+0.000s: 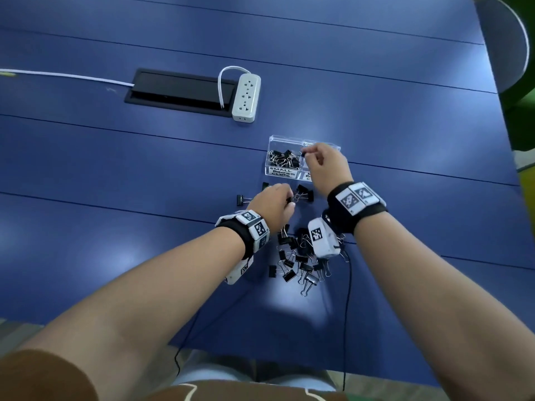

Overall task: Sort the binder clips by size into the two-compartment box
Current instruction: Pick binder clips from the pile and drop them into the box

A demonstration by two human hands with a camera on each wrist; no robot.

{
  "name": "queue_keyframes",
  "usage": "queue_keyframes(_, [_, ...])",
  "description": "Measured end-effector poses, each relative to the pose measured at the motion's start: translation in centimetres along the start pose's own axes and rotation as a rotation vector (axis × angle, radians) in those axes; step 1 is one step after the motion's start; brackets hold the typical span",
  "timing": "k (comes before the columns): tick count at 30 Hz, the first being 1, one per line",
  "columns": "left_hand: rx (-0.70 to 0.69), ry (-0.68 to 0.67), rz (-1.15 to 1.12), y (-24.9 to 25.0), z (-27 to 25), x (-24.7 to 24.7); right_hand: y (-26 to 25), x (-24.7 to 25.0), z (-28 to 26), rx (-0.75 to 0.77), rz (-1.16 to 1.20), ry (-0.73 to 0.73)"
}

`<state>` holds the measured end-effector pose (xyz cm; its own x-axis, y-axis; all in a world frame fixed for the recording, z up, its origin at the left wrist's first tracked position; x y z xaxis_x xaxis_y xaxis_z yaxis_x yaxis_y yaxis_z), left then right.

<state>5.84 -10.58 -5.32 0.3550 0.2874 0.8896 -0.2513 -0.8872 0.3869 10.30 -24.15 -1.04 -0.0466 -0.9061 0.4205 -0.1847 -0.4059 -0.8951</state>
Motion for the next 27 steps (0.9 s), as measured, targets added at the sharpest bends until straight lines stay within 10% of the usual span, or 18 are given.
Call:
queue_keyframes(12, [0.088, 0.156, -0.026, -1.4, 5.3, 5.7, 0.7, 0.1, -0.3, -0.009, -0.187, -0.031])
queue_keyframes(23, [0.066, 0.07, 0.091, -0.6, 7.7, 4.9, 7.7, -0.2, -11.7, -0.084, -0.427, -0.445])
queue_keyframes(27, [-0.04, 0.036, 0.048, 0.9, 3.9, 4.0, 7.8, -0.1, -10.8, -0.028, -0.412, -0.335])
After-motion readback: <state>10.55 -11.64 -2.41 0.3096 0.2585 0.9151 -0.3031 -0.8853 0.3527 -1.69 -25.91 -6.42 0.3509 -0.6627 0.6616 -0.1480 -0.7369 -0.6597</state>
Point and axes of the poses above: each hand's wrist, its own z-axis towards the middle knuckle, its own x-axis out of the back of the hand, y = z × x, the point moved 3 cm from there along z, towards the middle knuckle, and after that the axes turned 13 degrees about z, right-handed, at the moved point
